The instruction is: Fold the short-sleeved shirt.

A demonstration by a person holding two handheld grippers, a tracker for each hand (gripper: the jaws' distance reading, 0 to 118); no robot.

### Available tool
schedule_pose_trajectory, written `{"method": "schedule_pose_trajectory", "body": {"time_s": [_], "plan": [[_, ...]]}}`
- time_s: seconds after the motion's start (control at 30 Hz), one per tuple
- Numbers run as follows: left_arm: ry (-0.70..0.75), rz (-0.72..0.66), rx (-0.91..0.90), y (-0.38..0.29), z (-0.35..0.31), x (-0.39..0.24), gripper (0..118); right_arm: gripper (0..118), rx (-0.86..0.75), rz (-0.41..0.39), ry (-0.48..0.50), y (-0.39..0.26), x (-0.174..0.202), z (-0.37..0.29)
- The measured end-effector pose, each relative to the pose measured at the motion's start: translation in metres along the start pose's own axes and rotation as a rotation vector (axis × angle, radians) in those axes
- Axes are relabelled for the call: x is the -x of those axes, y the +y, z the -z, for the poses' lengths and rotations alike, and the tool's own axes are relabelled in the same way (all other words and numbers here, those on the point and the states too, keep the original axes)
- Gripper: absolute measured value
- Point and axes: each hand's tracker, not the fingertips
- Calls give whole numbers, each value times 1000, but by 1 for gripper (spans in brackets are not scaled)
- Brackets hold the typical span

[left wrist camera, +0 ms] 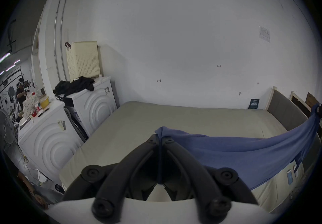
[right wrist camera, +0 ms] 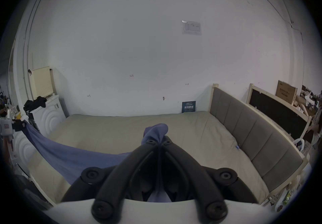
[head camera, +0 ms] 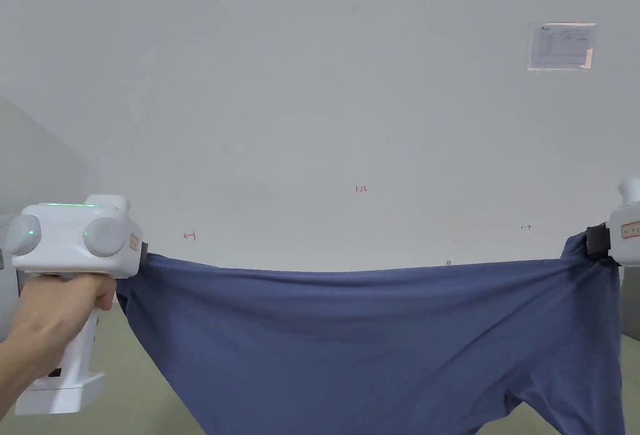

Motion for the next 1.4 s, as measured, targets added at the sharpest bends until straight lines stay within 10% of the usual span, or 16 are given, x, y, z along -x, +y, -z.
{"method": "schedule_pose_trajectory", "body": {"time_s": [0.77, 1.07, 1.4], "plan": [[111, -4, -12, 46, 194, -37, 1, 2, 13, -25, -25, 15, 42, 209], [63, 73, 151, -56, 216, -31, 1, 2, 151, -53, -2, -87, 43, 217], [-58, 124, 350, -241, 114, 0, 1, 2, 363, 6, 22, -282, -2, 85]]}}
